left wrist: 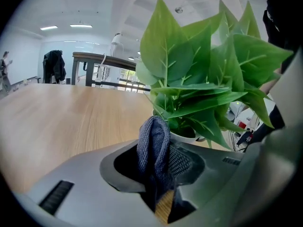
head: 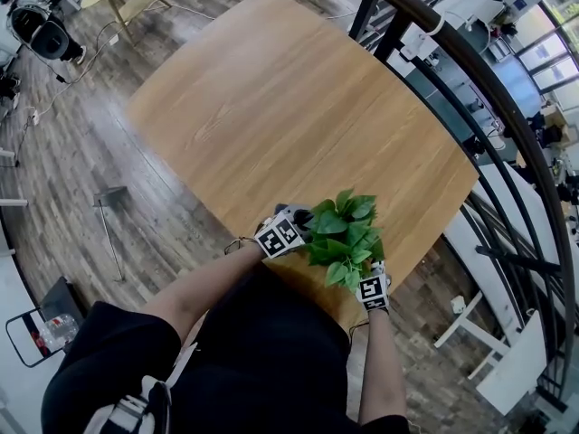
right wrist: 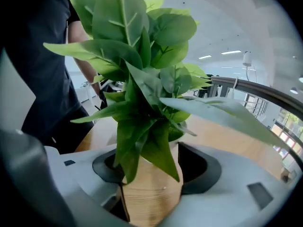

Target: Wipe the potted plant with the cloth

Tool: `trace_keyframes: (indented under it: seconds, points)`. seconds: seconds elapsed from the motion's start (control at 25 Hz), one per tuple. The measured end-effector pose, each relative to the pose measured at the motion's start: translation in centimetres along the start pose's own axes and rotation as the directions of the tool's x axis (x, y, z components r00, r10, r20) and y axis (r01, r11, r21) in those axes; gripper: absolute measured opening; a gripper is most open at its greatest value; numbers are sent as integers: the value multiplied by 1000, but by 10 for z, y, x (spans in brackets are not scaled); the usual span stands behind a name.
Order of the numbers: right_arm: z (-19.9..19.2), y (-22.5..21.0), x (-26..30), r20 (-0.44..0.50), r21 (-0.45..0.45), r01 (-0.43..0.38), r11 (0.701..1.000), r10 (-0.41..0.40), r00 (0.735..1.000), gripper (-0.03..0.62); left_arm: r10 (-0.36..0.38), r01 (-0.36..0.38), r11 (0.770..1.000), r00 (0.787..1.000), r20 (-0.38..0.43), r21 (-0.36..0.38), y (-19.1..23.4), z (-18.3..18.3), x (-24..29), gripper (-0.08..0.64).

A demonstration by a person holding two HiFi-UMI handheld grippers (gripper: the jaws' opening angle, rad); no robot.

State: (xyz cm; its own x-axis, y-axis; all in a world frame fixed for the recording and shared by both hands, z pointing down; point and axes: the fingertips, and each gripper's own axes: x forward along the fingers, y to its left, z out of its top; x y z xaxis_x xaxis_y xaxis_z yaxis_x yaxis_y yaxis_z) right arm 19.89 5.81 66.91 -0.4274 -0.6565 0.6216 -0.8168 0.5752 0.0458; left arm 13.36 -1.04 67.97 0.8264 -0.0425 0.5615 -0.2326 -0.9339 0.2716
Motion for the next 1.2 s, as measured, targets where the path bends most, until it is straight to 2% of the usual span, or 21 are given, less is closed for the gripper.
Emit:
trace_keyframes:
  seconds: [0.16,0.32,0.4,0.48,0.56,0.68,0.84,0.96,1.04,1.12,1.2]
  points:
    - [0,-2,2,24,85,13,996,-15,1000,273,-6,6,1000,1000,-10,27,-4,-4,1,144]
    - [-7,-4,0,31,138,64,988,-69,997,273,5,-5,1000,1000,0,-12,-10,-5,-1,144]
    - [-6,-3,2,40,159,63,985,-70,997,273,-21,21,999,1000,-6,-36,-15,-9,-1,144]
    - [-4,0,4,45,169,53,984,-62,997,273,-73,72,997,997,-36,-20,-26,-19,0,144]
    - [-9,4,6,42,168,46,985,-54,998,273,-85,84,996,995,-48,-18,-33,-26,0,144]
    - [-9,7,6,38,160,42,986,-49,998,273,-47,46,997,999,-23,-57,-26,-25,-2,144]
    - [-5,22,2,26,132,5,991,-8,1000,273,-8,8,1000,1000,-20,-21,-14,-17,-1,144]
    - [-9,38,-3,16,116,-37,993,35,999,273,22,-22,999,1000,3,-49,-3,-12,-1,144]
    - [-13,33,-7,18,166,1,986,-4,1000,273,33,-32,997,999,18,-66,0,-9,-3,146]
    - [-16,14,-11,21,225,74,972,-80,997,273,47,-45,996,998,32,-82,4,-6,-6,144]
    - [-10,3,-10,39,217,85,973,-96,995,273,46,-43,996,998,40,-81,5,-3,-7,144]
